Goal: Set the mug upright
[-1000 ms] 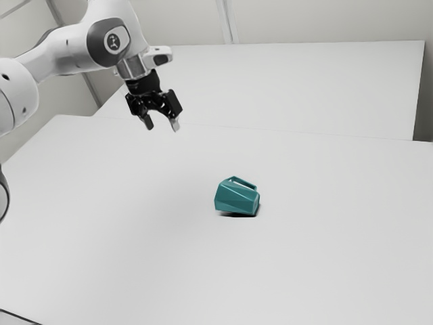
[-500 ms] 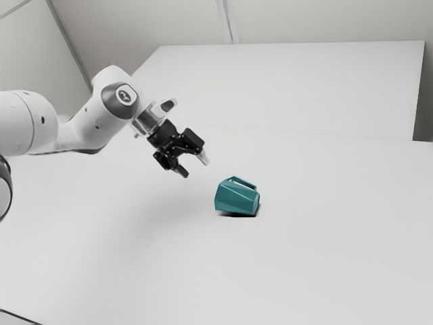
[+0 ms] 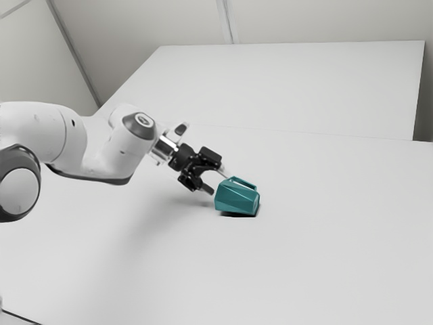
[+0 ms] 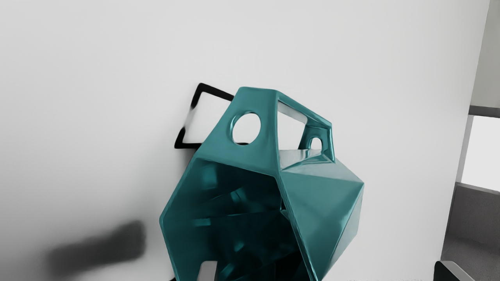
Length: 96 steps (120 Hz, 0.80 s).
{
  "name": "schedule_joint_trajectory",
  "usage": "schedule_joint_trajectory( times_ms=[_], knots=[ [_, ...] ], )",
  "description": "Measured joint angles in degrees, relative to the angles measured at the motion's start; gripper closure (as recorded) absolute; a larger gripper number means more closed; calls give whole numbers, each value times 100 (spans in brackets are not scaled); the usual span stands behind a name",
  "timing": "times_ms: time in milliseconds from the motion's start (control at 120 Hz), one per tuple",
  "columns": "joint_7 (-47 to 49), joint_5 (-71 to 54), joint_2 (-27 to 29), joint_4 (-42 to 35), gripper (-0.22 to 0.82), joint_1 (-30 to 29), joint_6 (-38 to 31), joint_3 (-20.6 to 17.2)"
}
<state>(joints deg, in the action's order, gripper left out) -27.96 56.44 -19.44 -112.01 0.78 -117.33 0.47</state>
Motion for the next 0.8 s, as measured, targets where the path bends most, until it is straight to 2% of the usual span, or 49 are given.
schedule_joint_trajectory(
  times_ms=[258, 300, 417, 500, 633, 800],
  knots=[
    [-405, 489, -176, -33, 1, -1, 42, -170],
    [-456, 535, -182, -33, 10, 0, 54, -171],
    [-582, 554, -173, 11, 41, -2, 79, -171],
    [-658, 564, -159, 32, 56, -6, 98, -175],
    [-760, 584, -110, 44, 68, -1, 137, -215],
    [-855, 589, -40, 44, 75, 1, 162, -273]
  ],
)
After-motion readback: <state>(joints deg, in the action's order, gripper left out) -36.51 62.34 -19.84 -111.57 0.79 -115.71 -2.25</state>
